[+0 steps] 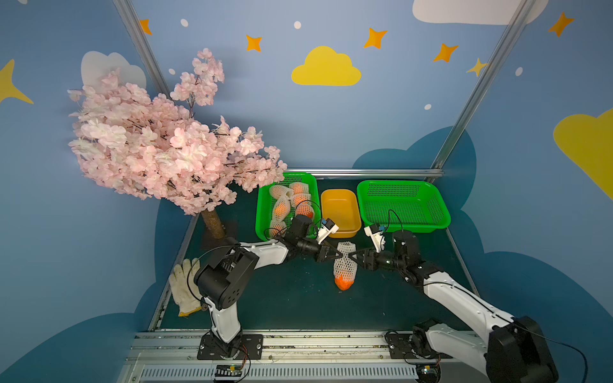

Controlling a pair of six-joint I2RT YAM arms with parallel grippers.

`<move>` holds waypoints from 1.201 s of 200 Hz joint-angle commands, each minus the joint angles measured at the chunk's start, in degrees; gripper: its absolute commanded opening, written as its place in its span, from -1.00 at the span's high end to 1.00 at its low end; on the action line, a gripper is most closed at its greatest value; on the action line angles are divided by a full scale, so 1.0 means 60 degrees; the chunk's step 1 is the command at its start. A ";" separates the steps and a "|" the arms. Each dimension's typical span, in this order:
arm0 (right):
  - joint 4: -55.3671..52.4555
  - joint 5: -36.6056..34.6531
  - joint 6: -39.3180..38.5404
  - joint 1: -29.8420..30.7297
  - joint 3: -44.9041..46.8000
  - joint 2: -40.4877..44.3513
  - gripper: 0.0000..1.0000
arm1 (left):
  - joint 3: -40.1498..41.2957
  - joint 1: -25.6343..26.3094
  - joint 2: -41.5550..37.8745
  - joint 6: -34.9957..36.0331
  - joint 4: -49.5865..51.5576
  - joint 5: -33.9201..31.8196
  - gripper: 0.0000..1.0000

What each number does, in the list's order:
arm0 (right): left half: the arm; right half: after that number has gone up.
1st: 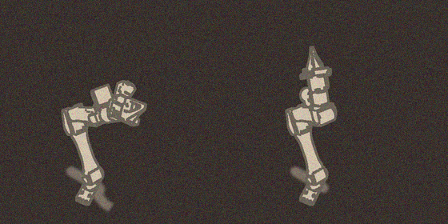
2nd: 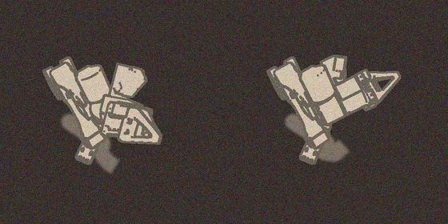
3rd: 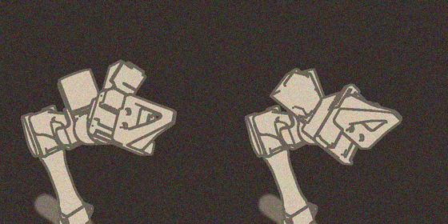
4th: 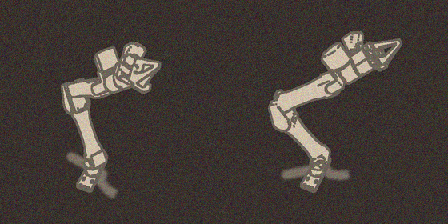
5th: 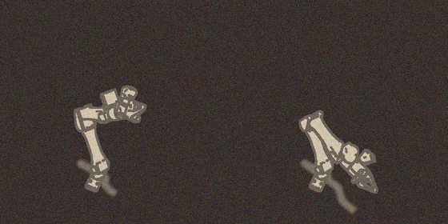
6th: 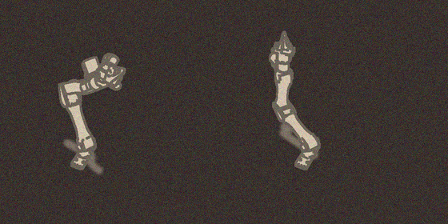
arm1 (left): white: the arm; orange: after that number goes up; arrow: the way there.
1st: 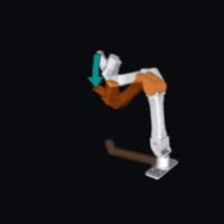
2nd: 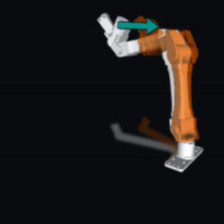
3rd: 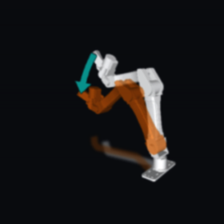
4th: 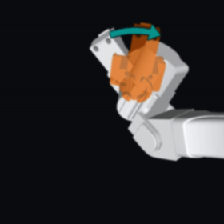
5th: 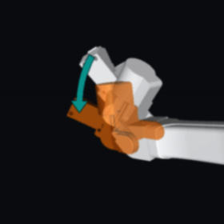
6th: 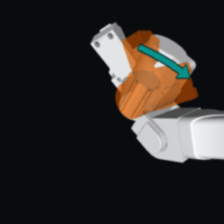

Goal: Remove foam nets from oranges
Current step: Remove the foam net from the orange, then place the foam net into the storage box.

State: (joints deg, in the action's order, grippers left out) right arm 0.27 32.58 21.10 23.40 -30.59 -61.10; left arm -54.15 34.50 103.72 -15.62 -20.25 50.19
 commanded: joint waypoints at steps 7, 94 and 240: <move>-0.1180 -0.1453 0.0725 -0.0099 -0.0096 0.0807 -0.17 | -0.0184 -0.0258 -0.0046 -0.0925 -0.0296 0.0015 0.95; -0.0164 -0.0028 0.1083 -0.0633 0.0352 0.1244 -0.47 | -0.1446 -0.0495 0.0209 -0.2186 0.0701 0.1475 0.85; 0.0103 0.2717 0.0834 -0.0703 -0.2516 -0.2648 0.94 | -0.2095 -0.0828 0.0207 -0.2103 0.2283 0.0823 0.30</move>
State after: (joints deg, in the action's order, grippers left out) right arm 2.61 45.28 27.27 19.33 -41.58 -75.05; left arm -64.77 31.22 104.68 -28.88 -11.38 57.60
